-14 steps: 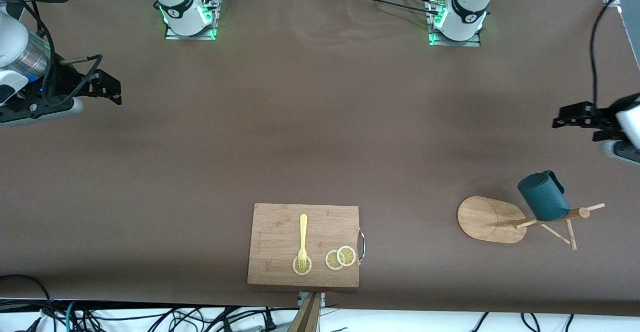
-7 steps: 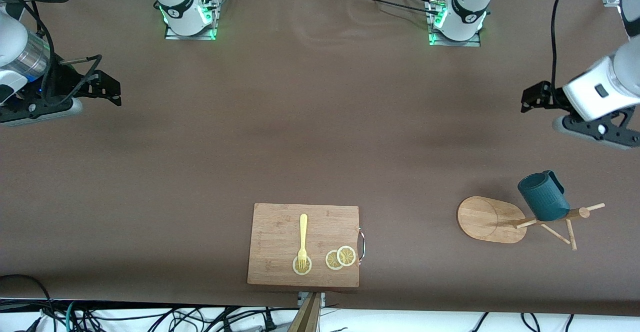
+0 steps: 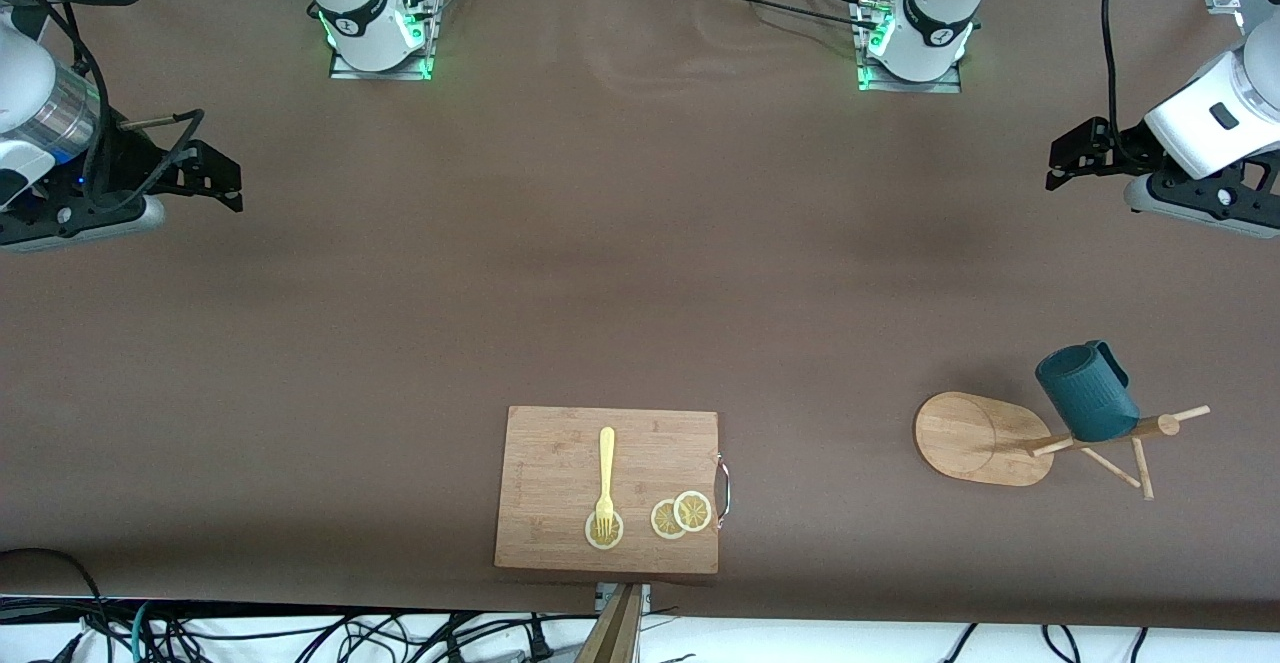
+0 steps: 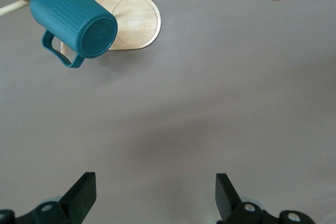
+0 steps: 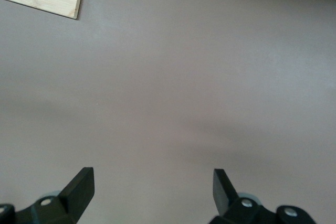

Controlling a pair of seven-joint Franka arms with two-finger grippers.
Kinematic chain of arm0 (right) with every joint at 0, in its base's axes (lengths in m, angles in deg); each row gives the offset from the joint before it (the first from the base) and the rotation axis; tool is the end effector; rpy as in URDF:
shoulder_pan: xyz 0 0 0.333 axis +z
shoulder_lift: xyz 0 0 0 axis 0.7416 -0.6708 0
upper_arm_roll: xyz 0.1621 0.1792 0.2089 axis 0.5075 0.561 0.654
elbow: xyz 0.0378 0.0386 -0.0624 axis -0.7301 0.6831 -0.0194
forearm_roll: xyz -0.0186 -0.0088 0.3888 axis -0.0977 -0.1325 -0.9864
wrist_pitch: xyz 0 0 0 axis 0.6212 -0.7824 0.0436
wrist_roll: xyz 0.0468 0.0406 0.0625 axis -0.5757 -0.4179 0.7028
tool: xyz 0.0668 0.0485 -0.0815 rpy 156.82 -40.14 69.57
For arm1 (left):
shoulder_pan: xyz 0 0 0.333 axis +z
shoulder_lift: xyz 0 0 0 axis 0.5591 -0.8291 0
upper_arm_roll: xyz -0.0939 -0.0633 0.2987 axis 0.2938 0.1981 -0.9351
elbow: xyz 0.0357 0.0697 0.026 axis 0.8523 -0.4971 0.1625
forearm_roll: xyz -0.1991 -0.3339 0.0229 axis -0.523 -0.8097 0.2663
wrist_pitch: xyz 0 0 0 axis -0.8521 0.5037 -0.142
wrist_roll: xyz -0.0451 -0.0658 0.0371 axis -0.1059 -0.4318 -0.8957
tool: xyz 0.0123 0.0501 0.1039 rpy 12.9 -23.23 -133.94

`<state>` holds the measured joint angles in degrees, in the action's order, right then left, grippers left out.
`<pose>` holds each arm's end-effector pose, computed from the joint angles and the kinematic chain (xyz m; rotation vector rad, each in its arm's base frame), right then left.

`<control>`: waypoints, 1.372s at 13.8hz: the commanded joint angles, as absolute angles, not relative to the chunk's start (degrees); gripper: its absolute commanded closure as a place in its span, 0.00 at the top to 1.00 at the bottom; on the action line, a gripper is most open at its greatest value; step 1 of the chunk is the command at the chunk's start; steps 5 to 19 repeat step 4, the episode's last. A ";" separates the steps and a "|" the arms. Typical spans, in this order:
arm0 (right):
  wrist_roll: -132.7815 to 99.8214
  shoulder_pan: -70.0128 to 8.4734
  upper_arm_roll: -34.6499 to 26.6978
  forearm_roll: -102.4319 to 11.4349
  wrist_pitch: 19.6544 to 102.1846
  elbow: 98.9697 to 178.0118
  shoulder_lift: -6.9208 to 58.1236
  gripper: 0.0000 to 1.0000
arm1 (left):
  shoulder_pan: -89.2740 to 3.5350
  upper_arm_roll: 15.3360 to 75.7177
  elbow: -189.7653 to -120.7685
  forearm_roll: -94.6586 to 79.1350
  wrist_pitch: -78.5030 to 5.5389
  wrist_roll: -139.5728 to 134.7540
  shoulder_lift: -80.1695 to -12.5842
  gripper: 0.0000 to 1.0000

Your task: Pass cup and hang on rack

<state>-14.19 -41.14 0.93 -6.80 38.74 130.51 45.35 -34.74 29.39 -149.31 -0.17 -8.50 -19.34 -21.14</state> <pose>0.5716 0.0587 0.5800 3.0883 0.3691 -0.0384 0.5466 -0.0300 0.5847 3.0872 -0.3597 -0.1342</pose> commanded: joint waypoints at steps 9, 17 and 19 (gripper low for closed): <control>-13.51 -41.89 1.65 -6.63 38.29 130.17 45.55 1.00 | -37.16 26.94 -150.65 0.79 -9.58 -18.00 -19.88 1.00; -13.51 -41.89 1.65 -6.63 38.29 130.17 45.55 1.00 | -37.16 26.94 -150.65 0.79 -9.58 -18.00 -19.88 1.00; -13.51 -41.89 1.65 -6.63 38.29 130.17 45.55 1.00 | -37.16 26.94 -150.65 0.79 -9.58 -18.00 -19.88 1.00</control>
